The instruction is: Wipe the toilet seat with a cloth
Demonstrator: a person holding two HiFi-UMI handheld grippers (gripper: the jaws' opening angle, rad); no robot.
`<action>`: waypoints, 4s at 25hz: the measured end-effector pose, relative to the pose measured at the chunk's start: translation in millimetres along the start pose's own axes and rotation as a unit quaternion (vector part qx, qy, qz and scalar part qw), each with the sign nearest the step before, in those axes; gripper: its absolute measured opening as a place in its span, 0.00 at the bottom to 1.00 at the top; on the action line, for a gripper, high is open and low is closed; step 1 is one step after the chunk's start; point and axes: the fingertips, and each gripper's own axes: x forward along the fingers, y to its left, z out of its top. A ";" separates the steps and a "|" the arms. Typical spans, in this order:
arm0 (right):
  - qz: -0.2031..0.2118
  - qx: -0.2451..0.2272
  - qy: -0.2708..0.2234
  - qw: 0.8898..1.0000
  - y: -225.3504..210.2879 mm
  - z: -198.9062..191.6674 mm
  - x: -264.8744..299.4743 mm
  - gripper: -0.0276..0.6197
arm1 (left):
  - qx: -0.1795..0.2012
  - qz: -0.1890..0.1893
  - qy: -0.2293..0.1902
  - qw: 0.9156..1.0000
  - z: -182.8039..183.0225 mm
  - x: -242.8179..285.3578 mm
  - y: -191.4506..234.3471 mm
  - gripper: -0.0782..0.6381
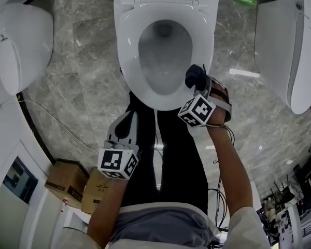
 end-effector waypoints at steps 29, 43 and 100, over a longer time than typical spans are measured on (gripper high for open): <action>-0.022 0.103 0.038 0.994 -97.5 52.3 40.7 0.15 | -0.042 -0.038 0.037 0.998 28.3 14.9 54.0 0.12; 0.055 0.227 0.012 0.972 -118.0 108.3 65.3 0.15 | -0.068 -0.058 0.030 0.996 45.8 20.6 65.8 0.12; 0.091 0.375 -0.267 0.883 -131.4 91.4 -203.5 0.15 | -0.008 -0.063 -0.049 0.997 153.9 -60.1 -54.7 0.12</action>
